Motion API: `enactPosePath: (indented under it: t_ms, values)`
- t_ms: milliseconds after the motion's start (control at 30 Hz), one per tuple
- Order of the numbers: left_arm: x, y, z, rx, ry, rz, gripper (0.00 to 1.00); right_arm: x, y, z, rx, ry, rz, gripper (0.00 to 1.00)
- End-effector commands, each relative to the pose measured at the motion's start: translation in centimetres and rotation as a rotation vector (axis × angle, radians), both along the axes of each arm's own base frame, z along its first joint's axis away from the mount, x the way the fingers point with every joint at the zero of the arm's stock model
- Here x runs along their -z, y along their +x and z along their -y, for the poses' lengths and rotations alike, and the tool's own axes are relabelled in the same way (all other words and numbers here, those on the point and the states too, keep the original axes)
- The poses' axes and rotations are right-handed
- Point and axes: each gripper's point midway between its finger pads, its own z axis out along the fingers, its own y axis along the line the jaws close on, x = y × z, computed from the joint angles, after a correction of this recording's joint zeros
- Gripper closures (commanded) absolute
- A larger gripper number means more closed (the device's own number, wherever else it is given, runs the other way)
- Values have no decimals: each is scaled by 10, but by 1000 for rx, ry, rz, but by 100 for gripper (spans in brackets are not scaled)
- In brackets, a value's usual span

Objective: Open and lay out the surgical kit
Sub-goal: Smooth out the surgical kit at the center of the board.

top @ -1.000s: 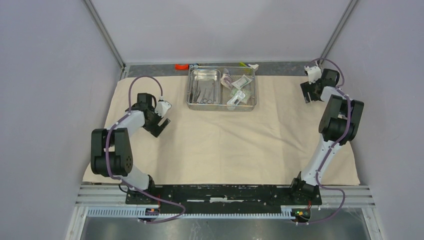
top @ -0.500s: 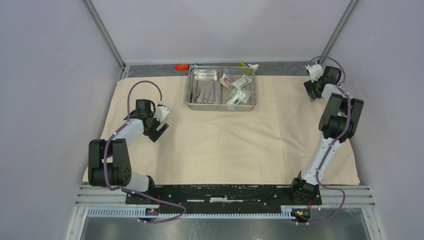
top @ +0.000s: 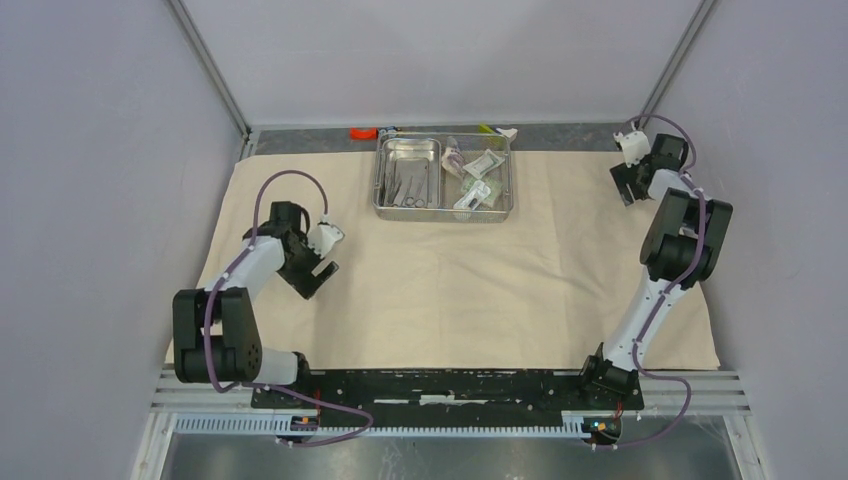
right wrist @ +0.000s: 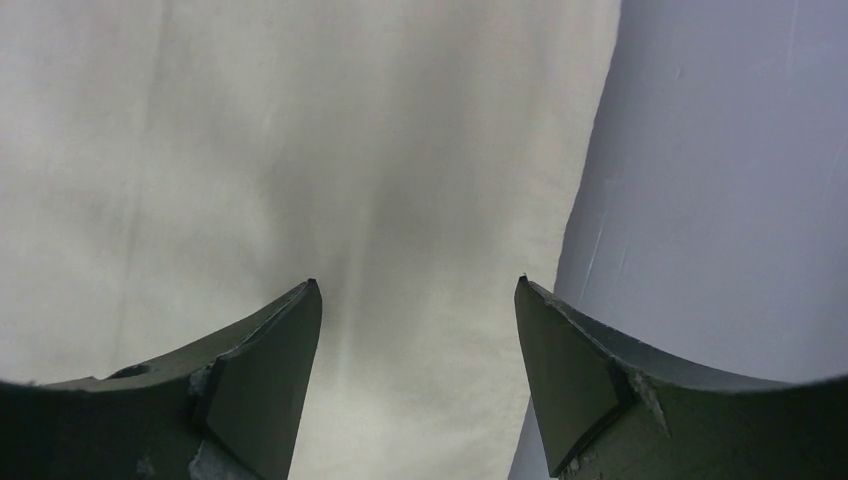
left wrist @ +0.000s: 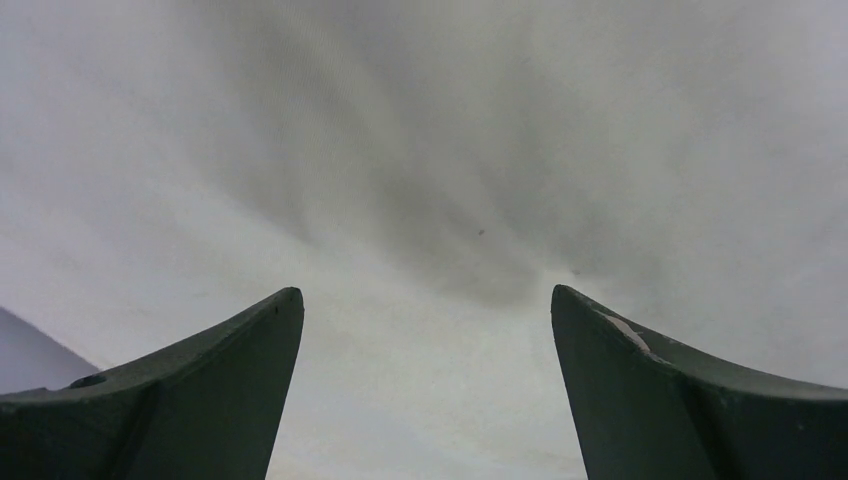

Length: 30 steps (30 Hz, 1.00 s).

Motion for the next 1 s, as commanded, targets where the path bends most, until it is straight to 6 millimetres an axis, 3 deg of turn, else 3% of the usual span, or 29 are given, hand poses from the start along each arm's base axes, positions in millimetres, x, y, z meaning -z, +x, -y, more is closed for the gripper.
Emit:
enactPosePath:
  t_ms: [0, 133, 233, 400, 533, 633, 733, 833, 967]
  values:
    - [-45, 18, 61, 119, -211, 66, 0, -62, -8, -21, -61, 80, 128, 22]
    - [-77, 29, 131, 325, -311, 131, 0, -86, -18, -53, -146, 174, 183, 21]
    - [-92, 29, 195, 483, -381, 129, 0, -87, -26, -67, -166, 206, 193, 20]
    - [-93, 7, 313, 758, -422, 96, 1, -78, -25, -78, -158, 228, 188, 20]
    - [-78, -31, 392, 909, -488, 25, 1, -64, -25, -87, -151, 262, 169, 20]
    - [-57, -58, 426, 999, -485, -28, 2, -52, -28, -89, -139, 277, 144, 20]
    - [-31, -80, 445, 1078, -448, -60, 2, -39, -24, -82, -104, 272, 109, 20]
    - [-10, -95, 455, 1107, -427, -108, 3, -21, -17, -73, -71, 266, 50, 21]
    - [6, -104, 452, 1118, -400, -148, 5, 1, -13, -63, -40, 245, -1, 22]
